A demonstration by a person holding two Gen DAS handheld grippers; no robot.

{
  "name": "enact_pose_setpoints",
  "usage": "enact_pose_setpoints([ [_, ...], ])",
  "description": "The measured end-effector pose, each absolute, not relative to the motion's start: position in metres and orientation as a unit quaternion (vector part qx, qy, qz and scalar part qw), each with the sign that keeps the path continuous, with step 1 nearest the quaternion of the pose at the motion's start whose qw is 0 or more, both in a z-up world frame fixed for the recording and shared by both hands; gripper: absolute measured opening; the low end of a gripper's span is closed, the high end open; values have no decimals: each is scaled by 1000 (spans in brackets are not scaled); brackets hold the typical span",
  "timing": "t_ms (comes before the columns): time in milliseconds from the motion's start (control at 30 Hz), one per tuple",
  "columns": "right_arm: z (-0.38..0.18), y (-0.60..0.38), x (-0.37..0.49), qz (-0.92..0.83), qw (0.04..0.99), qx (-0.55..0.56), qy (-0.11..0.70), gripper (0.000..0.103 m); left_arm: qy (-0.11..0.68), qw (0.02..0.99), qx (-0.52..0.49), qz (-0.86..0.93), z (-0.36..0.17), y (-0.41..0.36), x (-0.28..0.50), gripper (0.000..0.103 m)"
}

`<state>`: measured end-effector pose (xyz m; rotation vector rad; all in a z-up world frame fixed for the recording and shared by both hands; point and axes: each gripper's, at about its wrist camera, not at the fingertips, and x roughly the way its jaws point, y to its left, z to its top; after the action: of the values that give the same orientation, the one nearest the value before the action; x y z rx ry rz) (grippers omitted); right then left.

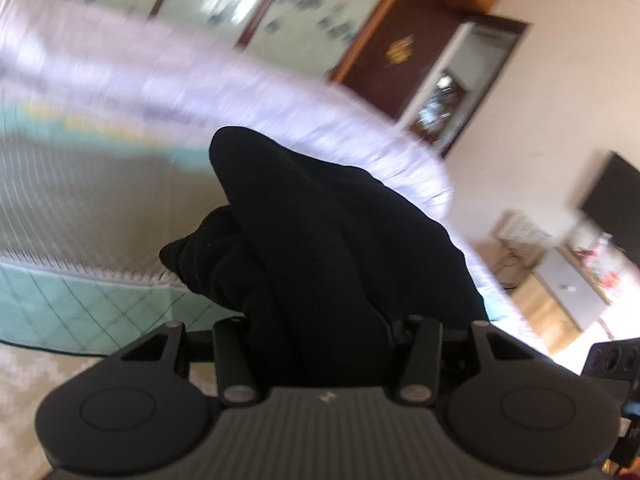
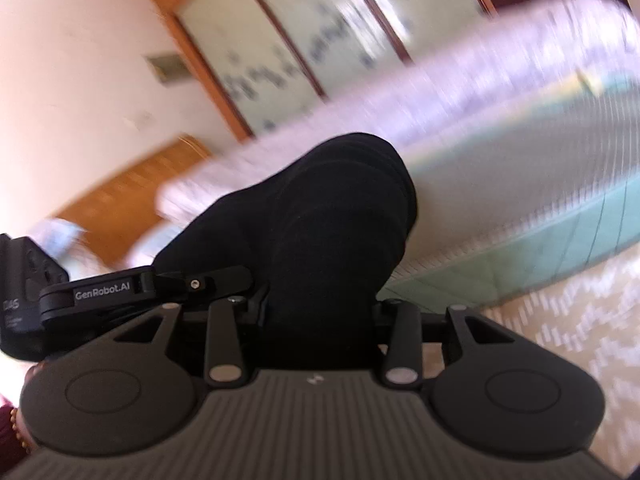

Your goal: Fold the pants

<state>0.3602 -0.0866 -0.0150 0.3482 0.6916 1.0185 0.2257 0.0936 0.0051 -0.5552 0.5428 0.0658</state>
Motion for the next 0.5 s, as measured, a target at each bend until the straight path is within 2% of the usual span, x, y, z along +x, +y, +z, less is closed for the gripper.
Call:
enact_pose_setpoints([
  [33,-36,-76,375,459,800,160,352,44,285,914,-287,42,-21,102,241,45],
  [67,-60,-66,388,437,797,154,388,50,310,899,-303,54,-48,108,254,51],
  [100,-77,-67,396,434,789,188,393,56,307,897,-310,66,-67,112,257,69],
  [133,-83,-70,403,443,775,218,394,57,264,906,-325,54,-76,114,250,72],
  [200,-80,-68,408,449,770,218,399,60,253,907,-332,50,-78,114,244,74],
  [300,-70,-75,393,431,789,195,393,71,270,899,-335,81,-64,105,232,73],
  [433,-45,-135,338,394,822,197,359,72,265,904,-304,139,-25,75,167,75],
  [500,-29,-162,306,391,832,187,346,72,263,906,-298,145,-6,57,128,79],
])
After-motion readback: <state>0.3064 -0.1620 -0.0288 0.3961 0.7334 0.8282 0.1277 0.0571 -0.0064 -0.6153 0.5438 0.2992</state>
